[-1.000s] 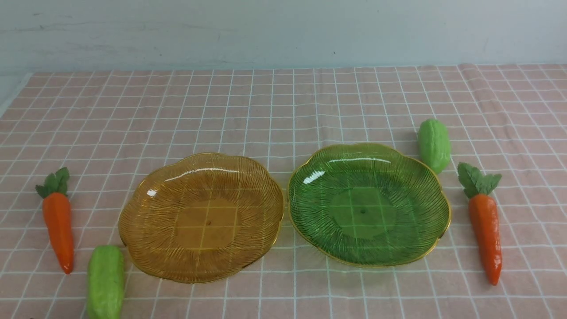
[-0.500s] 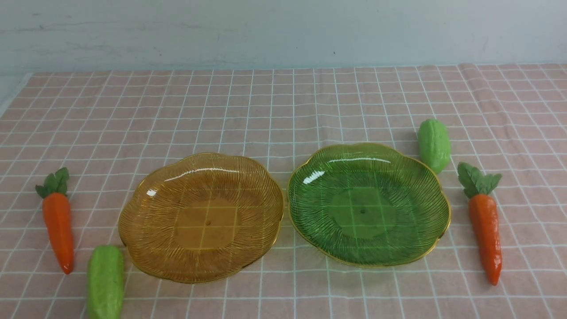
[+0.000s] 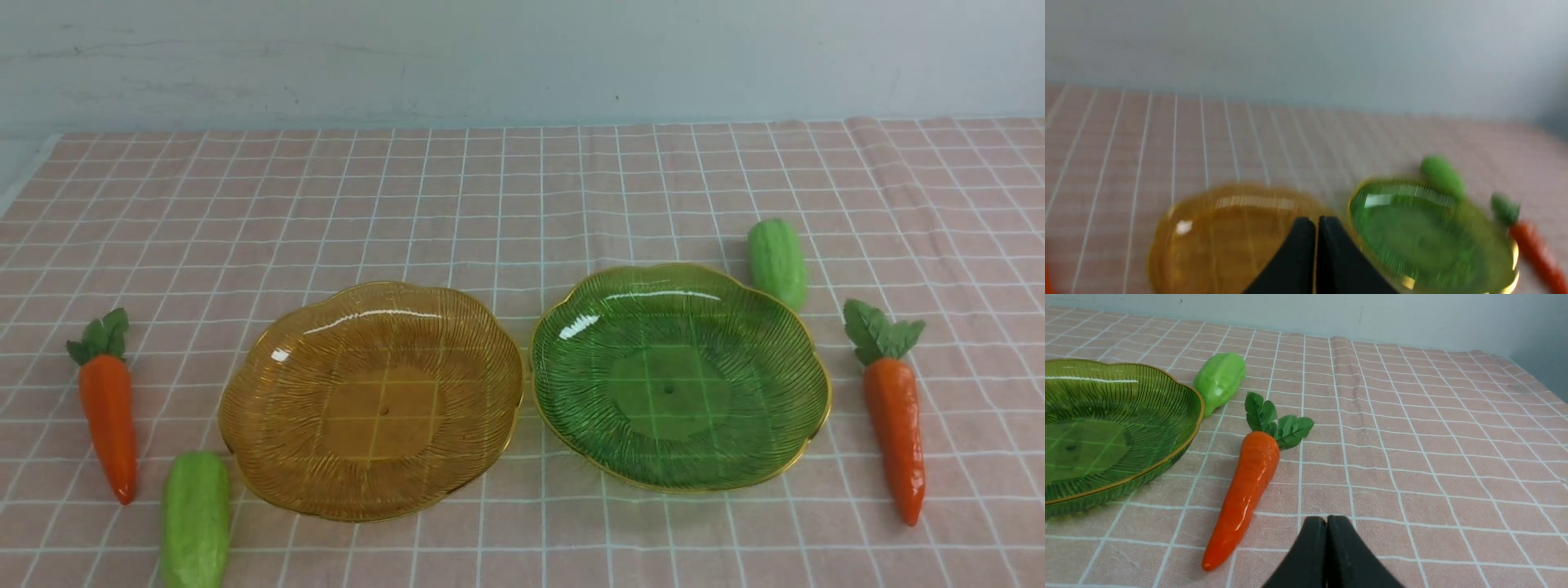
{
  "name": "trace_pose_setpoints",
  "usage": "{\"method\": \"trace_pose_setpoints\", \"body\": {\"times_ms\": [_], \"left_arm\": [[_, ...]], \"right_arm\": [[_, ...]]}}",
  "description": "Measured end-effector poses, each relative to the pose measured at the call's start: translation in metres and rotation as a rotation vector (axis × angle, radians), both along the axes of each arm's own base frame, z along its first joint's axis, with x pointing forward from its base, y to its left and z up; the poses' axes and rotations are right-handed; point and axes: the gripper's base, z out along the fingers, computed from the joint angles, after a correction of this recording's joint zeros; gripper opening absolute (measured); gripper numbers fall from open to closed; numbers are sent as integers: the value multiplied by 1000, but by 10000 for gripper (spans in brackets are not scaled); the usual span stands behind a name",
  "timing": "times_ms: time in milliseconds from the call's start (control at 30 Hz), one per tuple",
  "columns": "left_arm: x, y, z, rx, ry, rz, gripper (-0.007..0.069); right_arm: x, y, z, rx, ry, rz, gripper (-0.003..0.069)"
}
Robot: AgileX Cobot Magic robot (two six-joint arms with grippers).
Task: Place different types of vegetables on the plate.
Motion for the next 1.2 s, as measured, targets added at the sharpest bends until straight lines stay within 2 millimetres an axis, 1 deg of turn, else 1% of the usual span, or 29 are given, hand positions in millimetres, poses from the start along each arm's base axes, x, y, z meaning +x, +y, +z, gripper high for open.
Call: {"method": "trace_pose_setpoints", "body": {"times_ms": [67, 100, 167, 200, 233, 267, 300, 367, 400, 433, 467, 500, 533, 567, 667, 733, 800, 833, 933, 1000, 1033, 1133, 1200], "left_arm": [[19, -4, -3, 68, 162, -39, -4], [34, -4, -7, 111, 258, -45, -4], [59, -3, -17, 181, 423, -40, -4], [68, -2, -20, 206, 472, -29, -4], [82, 0, -27, 235, 544, -12, -4], [95, 2, -34, 260, 608, 8, -4], [111, 4, -43, 279, 678, 28, -2], [127, 8, -52, 293, 747, 60, 1], [139, 12, -58, 289, 788, 86, 4], [145, 15, -61, 283, 810, 101, 8], [158, 22, -67, 265, 850, 135, 10], [158, 22, -67, 265, 850, 135, 10], [173, 35, -74, 238, 893, 179, 10], [182, 48, -77, 214, 915, 215, 10], [202, 75, -90, 174, 963, 284, 10], [210, 87, -97, 152, 963, 322, 10], [217, 94, -103, 133, 956, 351, 12], [221, 96, -107, 131, 954, 357, 16], [229, 100, -118, 131, 960, 364, 33], [235, 101, -128, 131, 971, 364, 63], [237, 102, -133, 132, 978, 364, 77], [246, 105, -146, 132, 976, 370, 162], [252, 107, -157, 133, 981, 372, 249]], "right_arm": [[1, 1, 2, 60, -32, 3, -15], [1, 2, 4, 92, -62, 6, -15], [2, 4, 10, 211, -135, 10, -15], [2, 4, 13, 286, -164, 9, -15], [2, 5, 15, 335, -194, 9, -15], [2, 5, 19, 440, -242, 7, -15], [2, 5, 22, 503, -269, 5, -15], [2, 4, 26, 638, -322, 0, -15], [2, 3, 29, 711, -351, -4, -15], [2, 2, 30, 753, -365, -7, -15], [1, 2, 31, 809, -386, -11, -15], [1, 1, 31, 817, -389, -12, -15], [1, 1, 32, 856, -403, -16, -15], [1, 0, 33, 870, -407, -18, -15], [1, 0, 33, 884, -413, -19, -15], [1, 0, 32, 885, -404, -20, -15], [1, 4, 34, 893, -332, -3, -15], [0, 7, 39, 890, -295, 15, -15], [-2, 12, 65, 827, -219, 55, -15], [-1, 14, 85, 765, -164, 69, -15], [0, 16, 90, 725, -102, 71, -15], [9, 18, 112, 619, 28, 76, -15], [22, 20, 134, 529, 144, 86, -15]]}}
